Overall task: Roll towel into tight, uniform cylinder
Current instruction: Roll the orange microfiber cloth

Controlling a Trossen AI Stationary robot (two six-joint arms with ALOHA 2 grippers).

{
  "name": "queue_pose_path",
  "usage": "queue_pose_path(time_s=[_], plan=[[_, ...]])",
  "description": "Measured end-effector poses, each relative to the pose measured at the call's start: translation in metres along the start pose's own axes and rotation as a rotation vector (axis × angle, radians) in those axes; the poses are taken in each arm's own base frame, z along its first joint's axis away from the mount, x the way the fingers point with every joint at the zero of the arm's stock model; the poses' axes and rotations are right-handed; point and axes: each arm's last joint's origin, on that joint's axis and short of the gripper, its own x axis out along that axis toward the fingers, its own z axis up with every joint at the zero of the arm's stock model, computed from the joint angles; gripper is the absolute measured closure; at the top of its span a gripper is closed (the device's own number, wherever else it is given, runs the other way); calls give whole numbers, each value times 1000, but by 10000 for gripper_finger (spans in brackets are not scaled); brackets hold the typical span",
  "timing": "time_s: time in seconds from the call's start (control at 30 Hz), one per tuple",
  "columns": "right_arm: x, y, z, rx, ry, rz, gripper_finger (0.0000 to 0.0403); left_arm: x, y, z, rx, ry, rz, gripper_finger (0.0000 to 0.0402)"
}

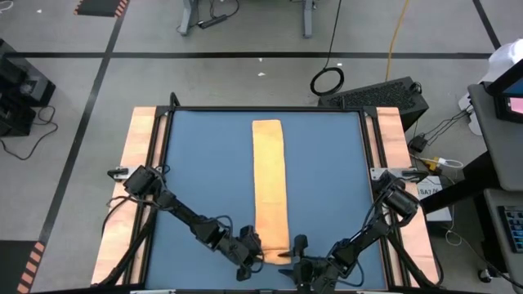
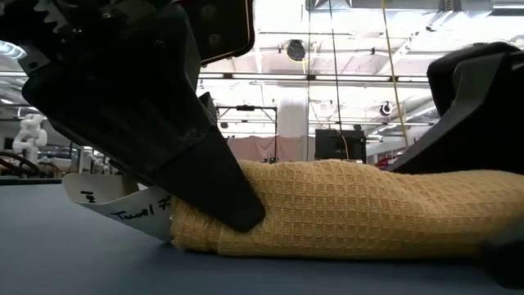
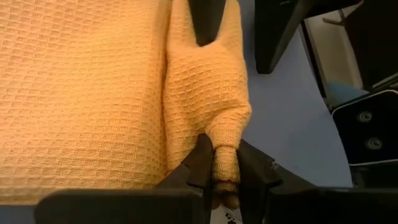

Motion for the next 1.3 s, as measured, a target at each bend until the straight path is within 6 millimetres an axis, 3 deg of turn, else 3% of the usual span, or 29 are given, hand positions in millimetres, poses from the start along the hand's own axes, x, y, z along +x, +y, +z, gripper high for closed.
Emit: queue_pose_path(time_s=[0.33, 0.57, 0.73, 0.87, 1.0, 1.3], plan=[[4, -7, -8, 155, 63, -59, 251, -1, -3, -3, 46, -45, 60, 339], [6, -9, -7, 231, 58, -63, 314, -4, -13, -9, 103, -70, 87, 244], [9, -12, -5, 368, 62, -51, 355, -25, -27, -7, 186, -93, 128, 176], [14, -17, -2, 449, 78, -17, 364, -49, -48, -1, 294, -217, 204, 150], [19, -23, 2, 546, 86, 6, 363, -57, -64, -10, 443, -287, 267, 146], [29, -36, 12, 683, 122, 96, 363, -28, -63, -42, 593, -257, 331, 146]])
